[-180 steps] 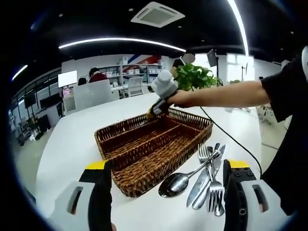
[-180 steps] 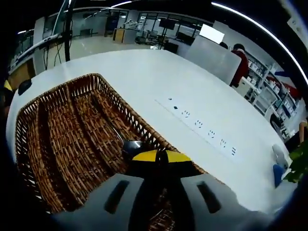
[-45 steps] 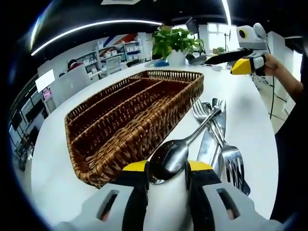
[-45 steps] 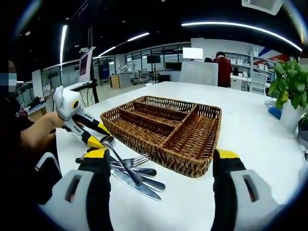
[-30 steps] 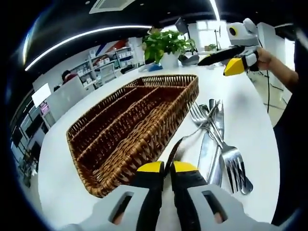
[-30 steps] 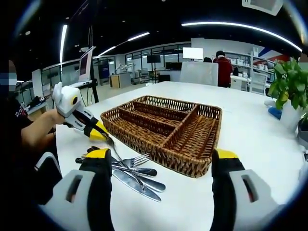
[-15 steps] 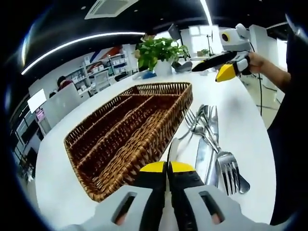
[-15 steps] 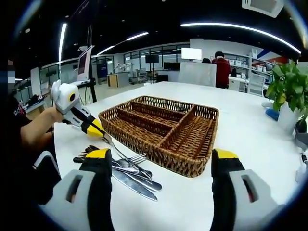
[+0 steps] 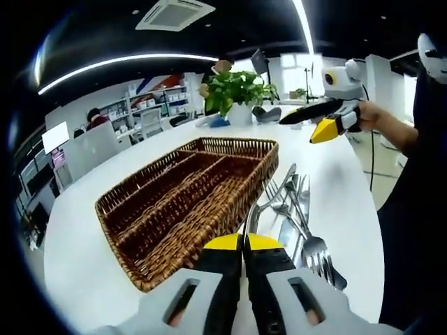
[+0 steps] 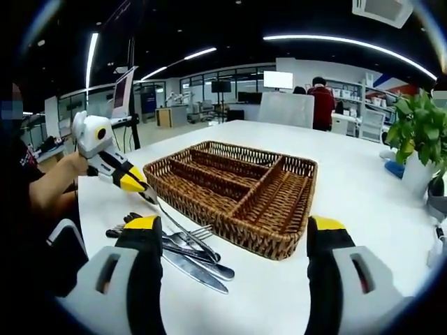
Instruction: Arrange the knives, forks, and spoons in their matching storage slots by inserting each utensil handle-first until every utensil is classified and aligned in the correct compartment
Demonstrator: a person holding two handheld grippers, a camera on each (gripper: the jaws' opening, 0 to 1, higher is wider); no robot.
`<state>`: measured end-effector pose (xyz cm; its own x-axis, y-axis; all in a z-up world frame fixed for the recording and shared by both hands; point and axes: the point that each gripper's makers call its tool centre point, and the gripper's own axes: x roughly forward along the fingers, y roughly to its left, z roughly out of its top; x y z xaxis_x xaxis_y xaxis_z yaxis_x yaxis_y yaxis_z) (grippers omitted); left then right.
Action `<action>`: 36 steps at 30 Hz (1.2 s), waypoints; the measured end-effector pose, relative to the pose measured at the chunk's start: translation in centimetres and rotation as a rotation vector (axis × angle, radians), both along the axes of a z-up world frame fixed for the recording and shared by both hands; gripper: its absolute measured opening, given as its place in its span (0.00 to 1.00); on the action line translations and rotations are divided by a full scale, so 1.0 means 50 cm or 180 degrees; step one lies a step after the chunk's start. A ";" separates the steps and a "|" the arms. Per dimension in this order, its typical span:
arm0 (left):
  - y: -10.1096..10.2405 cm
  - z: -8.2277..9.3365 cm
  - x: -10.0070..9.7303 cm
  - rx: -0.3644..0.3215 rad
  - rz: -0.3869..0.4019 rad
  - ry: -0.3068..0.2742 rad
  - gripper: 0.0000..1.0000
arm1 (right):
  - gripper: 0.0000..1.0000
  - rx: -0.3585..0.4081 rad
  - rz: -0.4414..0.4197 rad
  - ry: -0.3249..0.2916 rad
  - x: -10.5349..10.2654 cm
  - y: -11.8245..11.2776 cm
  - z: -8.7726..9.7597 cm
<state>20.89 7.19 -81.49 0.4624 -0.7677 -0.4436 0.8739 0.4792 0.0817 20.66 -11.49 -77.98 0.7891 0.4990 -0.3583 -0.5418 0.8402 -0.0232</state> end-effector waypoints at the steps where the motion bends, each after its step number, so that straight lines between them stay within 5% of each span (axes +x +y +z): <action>1: -0.001 0.004 0.001 -0.0027 0.0012 0.0015 0.00 | 0.87 0.0002 -0.0002 -0.0005 0.000 0.000 0.001; 15: 0.018 0.083 0.034 -0.0176 0.0192 0.0078 0.00 | 0.95 0.0066 0.0023 -0.0032 0.000 0.001 0.023; 36: 0.030 0.178 0.175 -0.0133 0.0348 -0.0070 0.00 | 1.00 0.0047 0.0085 0.0025 0.006 0.018 0.034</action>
<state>29.66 8.67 -72.59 0.5537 -0.7297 -0.4012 0.8144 0.5749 0.0783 20.96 -10.58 -76.26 0.7725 0.5252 -0.3569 -0.5642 0.8256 -0.0064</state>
